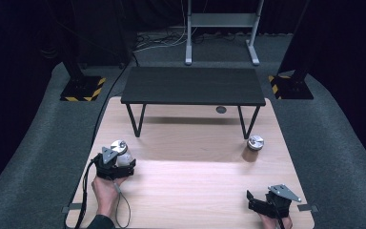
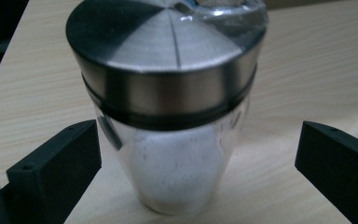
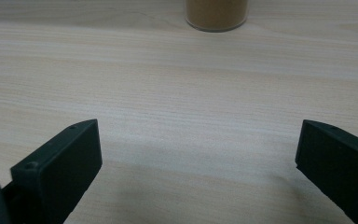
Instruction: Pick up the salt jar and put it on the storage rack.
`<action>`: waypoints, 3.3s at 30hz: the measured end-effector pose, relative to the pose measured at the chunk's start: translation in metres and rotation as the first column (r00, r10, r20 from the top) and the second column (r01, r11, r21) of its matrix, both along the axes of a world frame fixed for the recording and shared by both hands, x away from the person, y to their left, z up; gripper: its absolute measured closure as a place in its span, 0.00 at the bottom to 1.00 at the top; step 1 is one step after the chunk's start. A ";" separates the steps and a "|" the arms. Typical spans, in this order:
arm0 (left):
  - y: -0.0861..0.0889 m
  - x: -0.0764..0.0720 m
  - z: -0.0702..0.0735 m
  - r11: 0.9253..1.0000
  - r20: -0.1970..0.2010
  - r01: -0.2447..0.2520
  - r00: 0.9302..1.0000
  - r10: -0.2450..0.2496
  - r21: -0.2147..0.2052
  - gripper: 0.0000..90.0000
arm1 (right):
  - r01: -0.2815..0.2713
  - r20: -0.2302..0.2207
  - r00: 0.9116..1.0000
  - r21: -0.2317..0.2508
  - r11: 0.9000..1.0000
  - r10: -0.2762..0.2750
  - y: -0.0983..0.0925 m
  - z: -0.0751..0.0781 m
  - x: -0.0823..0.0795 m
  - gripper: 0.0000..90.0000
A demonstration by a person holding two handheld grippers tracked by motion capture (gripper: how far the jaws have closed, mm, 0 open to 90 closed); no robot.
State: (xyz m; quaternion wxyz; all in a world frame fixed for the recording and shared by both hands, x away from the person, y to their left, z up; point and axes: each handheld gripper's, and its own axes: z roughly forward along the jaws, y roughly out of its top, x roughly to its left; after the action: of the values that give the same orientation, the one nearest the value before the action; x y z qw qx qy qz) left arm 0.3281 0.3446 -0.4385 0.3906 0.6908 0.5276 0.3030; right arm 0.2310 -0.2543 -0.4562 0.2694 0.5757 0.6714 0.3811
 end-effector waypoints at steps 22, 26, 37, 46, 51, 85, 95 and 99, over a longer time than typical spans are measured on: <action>-0.001 0.008 -0.005 1.000 -0.006 -0.010 1.000 0.010 -0.018 0.35 | -0.008 0.001 1.000 0.002 1.000 0.008 -0.001 0.000 0.000 0.00; -0.001 0.005 -0.002 1.000 0.000 -0.002 1.000 0.002 -0.013 0.35 | -0.008 0.001 1.000 0.002 1.000 0.008 -0.001 0.000 0.000 0.00; 0.001 -0.003 0.006 1.000 0.010 0.015 1.000 -0.015 -0.002 0.35 | -0.007 -0.002 1.000 0.005 1.000 0.007 -0.002 0.000 0.000 0.00; 0.003 -0.011 0.012 1.000 0.033 0.019 0.999 -0.019 -0.010 0.35 | -0.009 -0.003 1.000 0.010 1.000 0.009 -0.003 0.000 0.001 0.00; 0.003 -0.014 0.017 1.000 0.045 0.025 0.999 -0.024 -0.017 0.35 | -0.011 0.000 1.000 0.025 1.000 0.011 -0.005 -0.001 0.000 0.00; -0.009 0.003 0.058 0.993 0.070 0.118 0.991 -0.118 0.005 0.35 | -0.016 -0.002 1.000 0.016 1.000 0.016 -0.004 -0.001 0.000 0.00; -0.013 0.008 0.064 0.990 0.060 0.138 0.989 -0.138 0.012 0.35 | -0.017 0.001 1.000 0.015 1.000 0.017 -0.004 -0.001 0.000 0.00; -0.014 0.012 0.067 0.989 0.057 0.146 0.988 -0.147 0.012 0.35 | -0.016 0.002 1.000 0.015 1.000 0.016 -0.004 -0.002 0.000 0.00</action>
State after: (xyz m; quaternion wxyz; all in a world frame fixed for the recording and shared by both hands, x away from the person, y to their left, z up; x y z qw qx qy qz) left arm 0.3403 0.3306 -0.3716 0.4243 0.7202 0.4627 0.2954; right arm 0.2306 -0.2583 -0.4577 0.2624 0.5719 0.6730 0.3888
